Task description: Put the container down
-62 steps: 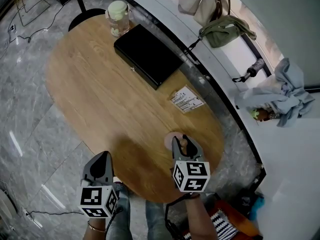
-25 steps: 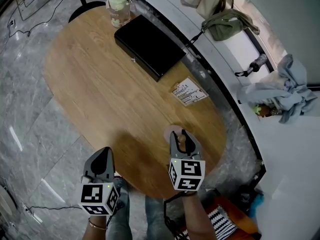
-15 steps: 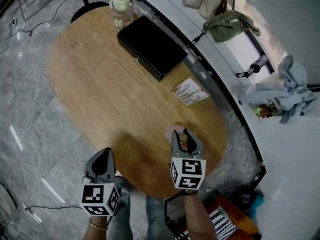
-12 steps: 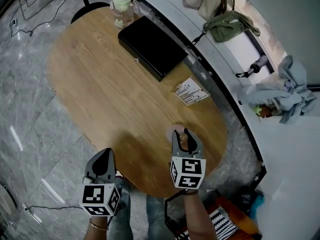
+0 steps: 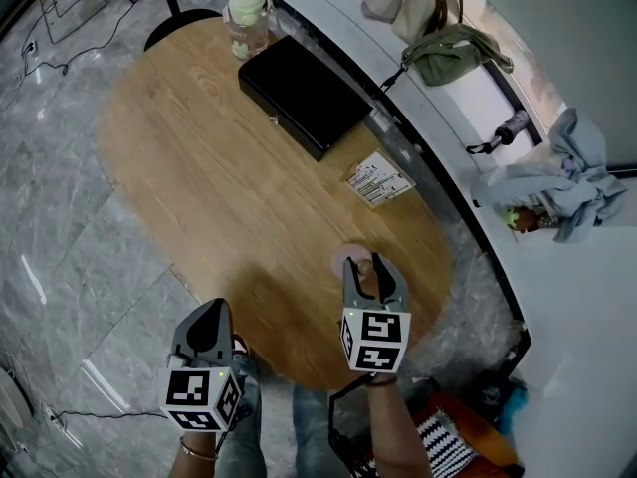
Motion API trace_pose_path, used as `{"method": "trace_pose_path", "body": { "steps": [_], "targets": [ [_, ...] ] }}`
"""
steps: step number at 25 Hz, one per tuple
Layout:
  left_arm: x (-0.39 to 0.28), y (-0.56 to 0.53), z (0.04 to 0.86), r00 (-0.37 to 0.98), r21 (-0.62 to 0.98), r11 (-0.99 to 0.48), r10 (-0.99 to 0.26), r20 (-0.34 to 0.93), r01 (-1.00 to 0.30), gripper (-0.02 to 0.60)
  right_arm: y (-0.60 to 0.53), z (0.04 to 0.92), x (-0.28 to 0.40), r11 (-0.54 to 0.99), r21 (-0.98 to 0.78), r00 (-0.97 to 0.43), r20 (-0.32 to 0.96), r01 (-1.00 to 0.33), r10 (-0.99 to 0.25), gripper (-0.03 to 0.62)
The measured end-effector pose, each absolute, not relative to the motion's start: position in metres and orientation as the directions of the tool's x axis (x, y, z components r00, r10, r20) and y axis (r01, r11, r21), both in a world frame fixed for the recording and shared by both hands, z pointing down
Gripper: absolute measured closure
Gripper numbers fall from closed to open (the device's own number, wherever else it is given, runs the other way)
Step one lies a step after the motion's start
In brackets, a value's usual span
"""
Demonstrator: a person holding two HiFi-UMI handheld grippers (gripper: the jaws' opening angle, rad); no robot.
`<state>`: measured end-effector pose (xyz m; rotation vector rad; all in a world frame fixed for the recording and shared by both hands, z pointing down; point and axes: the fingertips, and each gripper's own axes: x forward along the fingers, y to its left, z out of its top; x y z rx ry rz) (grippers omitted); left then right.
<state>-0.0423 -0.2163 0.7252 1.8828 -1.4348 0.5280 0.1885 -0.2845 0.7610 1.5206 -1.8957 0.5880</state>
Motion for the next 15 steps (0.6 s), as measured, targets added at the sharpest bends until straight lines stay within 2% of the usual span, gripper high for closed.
{"method": "trace_pose_path", "body": {
  "steps": [15],
  "targets": [
    [-0.044, -0.205, 0.667, 0.312, 0.251, -0.191, -0.685, 0.658, -0.949, 0.588, -0.264, 0.678, 0.198, 0.170, -0.014, -0.140, 0.643, -0.985, -0.753, 0.422]
  ]
}}
